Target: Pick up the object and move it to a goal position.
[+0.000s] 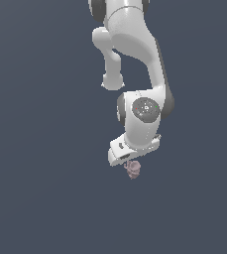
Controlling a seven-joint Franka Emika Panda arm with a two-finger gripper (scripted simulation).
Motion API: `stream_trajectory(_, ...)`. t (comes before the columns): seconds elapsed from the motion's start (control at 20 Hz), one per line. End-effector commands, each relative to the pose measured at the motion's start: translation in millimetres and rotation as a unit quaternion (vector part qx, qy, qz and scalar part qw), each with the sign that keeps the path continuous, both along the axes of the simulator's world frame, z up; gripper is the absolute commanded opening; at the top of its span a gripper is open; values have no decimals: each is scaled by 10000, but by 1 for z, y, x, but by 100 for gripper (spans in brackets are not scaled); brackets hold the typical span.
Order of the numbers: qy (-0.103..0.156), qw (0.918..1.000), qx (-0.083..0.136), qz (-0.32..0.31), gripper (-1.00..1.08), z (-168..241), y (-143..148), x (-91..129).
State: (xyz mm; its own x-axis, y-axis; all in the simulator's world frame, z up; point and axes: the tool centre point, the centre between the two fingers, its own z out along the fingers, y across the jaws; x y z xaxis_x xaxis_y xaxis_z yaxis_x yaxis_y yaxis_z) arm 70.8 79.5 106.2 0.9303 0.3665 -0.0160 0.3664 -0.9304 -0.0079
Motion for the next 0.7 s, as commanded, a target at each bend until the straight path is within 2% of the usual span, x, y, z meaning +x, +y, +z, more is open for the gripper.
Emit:
stream_trajectory(0.0, -38, 9999, -2, 146, 100, -4, 4, 8)
stream_trajectory(0.3, -83, 9994, -4, 332, 100, -9, 10, 18)
stream_trajectory(0.65, -83, 9994, -4, 340, 100, -13, 10, 18)
